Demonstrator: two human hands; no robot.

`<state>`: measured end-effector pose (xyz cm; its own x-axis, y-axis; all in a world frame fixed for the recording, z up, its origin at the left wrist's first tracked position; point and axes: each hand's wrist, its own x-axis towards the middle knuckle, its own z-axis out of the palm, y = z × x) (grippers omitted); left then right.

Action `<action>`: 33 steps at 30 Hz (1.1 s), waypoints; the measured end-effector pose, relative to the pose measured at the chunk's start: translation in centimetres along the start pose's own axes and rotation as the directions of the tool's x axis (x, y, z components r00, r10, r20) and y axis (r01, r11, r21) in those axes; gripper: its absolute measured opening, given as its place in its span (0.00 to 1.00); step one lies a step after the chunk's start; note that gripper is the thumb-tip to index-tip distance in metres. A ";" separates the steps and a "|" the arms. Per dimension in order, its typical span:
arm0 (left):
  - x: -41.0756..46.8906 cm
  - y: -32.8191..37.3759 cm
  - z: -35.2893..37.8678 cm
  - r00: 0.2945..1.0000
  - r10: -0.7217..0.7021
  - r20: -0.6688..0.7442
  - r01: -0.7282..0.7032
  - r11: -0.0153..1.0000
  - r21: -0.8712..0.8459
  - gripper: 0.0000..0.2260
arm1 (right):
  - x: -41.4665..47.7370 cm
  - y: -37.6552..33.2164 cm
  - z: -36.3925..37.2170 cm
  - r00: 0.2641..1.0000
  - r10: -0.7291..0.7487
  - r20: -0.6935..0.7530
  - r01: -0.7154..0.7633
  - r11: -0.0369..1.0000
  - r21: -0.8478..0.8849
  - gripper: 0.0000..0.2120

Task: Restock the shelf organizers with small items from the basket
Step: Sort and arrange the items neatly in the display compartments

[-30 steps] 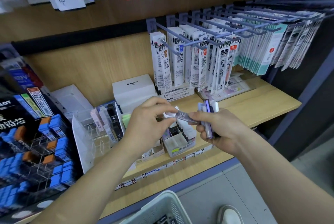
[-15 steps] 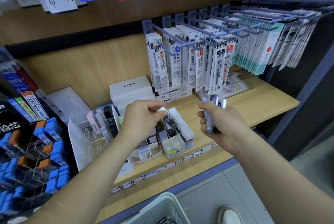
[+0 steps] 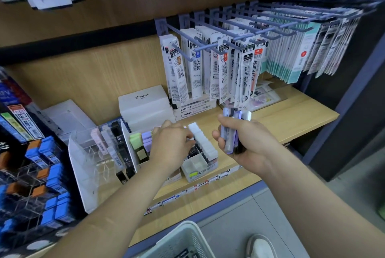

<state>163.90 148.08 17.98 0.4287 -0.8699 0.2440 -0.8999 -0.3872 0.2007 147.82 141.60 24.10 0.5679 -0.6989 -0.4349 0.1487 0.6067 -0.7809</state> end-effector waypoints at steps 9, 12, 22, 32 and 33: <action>0.1 1.0 -2.7 0.988 -0.156 -0.005 0.131 0.847 -0.516 0.10 | -0.4 0.3 0.7 0.988 -0.010 0.156 0.031 0.991 -0.127 0.05; -0.3 1.9 -6.2 0.957 -0.150 0.247 0.288 0.419 -0.861 0.12 | -0.5 0.7 1.1 0.974 0.004 0.228 0.052 0.970 -0.236 0.09; -2.1 0.3 -7.9 0.925 -0.208 0.317 0.355 0.183 -0.917 0.03 | -1.1 1.1 2.0 0.955 0.107 0.276 -0.025 0.958 -0.286 0.03; -4.5 0.2 -8.0 0.929 -0.001 0.369 0.332 0.439 -0.835 0.21 | -0.5 2.1 2.8 0.982 0.015 0.190 0.025 0.978 -0.207 0.05; -4.7 0.2 -7.9 0.935 0.019 0.354 0.307 0.461 -0.833 0.23 | -0.5 2.3 3.0 0.979 0.025 0.201 0.024 0.971 -0.238 0.06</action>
<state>162.36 154.48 24.41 0.3557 -0.9287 -0.1044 -0.2166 -0.1906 0.9575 150.33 144.51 23.84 0.7225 -0.5929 -0.3555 -0.0346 0.4825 -0.8752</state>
